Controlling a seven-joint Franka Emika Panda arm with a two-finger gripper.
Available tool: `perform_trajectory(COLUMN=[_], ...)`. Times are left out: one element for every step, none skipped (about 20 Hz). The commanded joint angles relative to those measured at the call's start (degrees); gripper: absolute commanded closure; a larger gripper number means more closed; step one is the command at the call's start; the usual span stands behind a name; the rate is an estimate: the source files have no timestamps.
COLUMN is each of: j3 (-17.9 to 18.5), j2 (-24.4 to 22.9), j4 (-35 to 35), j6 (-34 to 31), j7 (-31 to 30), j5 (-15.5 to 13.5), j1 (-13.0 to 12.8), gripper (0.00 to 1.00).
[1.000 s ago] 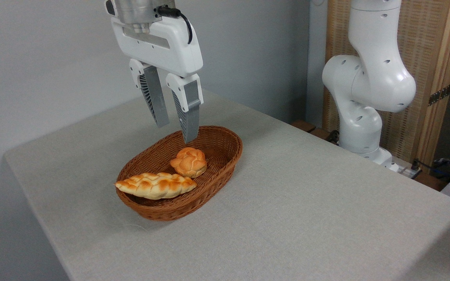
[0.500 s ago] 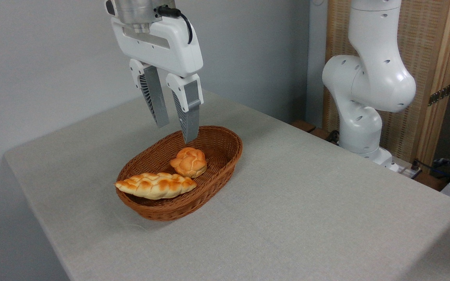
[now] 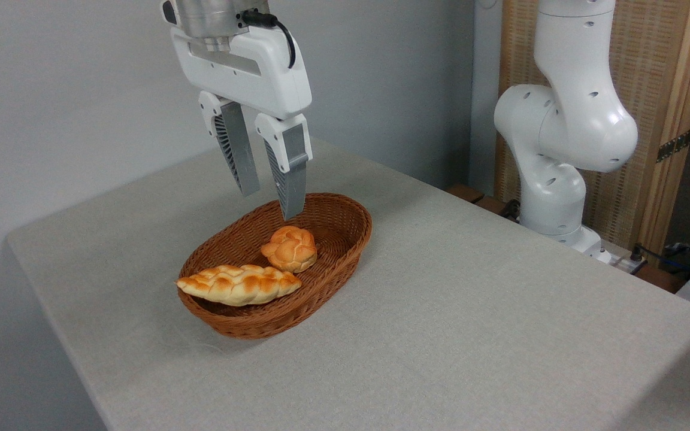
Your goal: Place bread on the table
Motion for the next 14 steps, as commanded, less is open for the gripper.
perform_trajectory(j3=[0.05, -0.04, -0.13, -0.13, -0.21, -0.22, -0.22, -0.3, -0.39, -0.39, -0.39, -0.39, -0.48, -0.39], j2=[-0.95, -0.95, -0.95, -0.95, -0.95, -0.95, -0.95, -0.95, -1.04, -1.13, -2.0, -3.75, -4.63, -6.64], j4=[-0.96, -0.96, -1.05, -1.14, -1.14, -1.14, -1.23, -1.31, -1.58, -1.84, -2.97, -5.25, -6.75, -9.72], j6=[-0.67, -0.67, -0.67, -0.67, -0.67, -0.67, -0.67, -0.67, -0.59, -0.59, -0.06, 1.59, 2.83, 5.1], j7=[-0.3, -0.3, -0.3, -0.3, -0.3, -0.3, -0.3, -0.3, -0.3, -0.3, -0.3, -0.3, -0.3, -0.3], j5=[-0.69, -0.69, -0.69, -0.78, -0.69, -0.78, -0.78, -0.78, -0.69, -0.69, -0.78, -0.78, -0.78, -0.87], j1=[-0.18, -0.18, -0.18, -0.18, -0.18, -0.18, -0.18, -0.18, -0.18, -0.18, -0.18, -0.18, -0.18, -0.18], gripper=[0.0, 0.0, 0.0, 0.0, 0.0, 0.0, 0.0, 0.0, 0.0, 0.0, 0.0, 0.0, 0.0, 0.0])
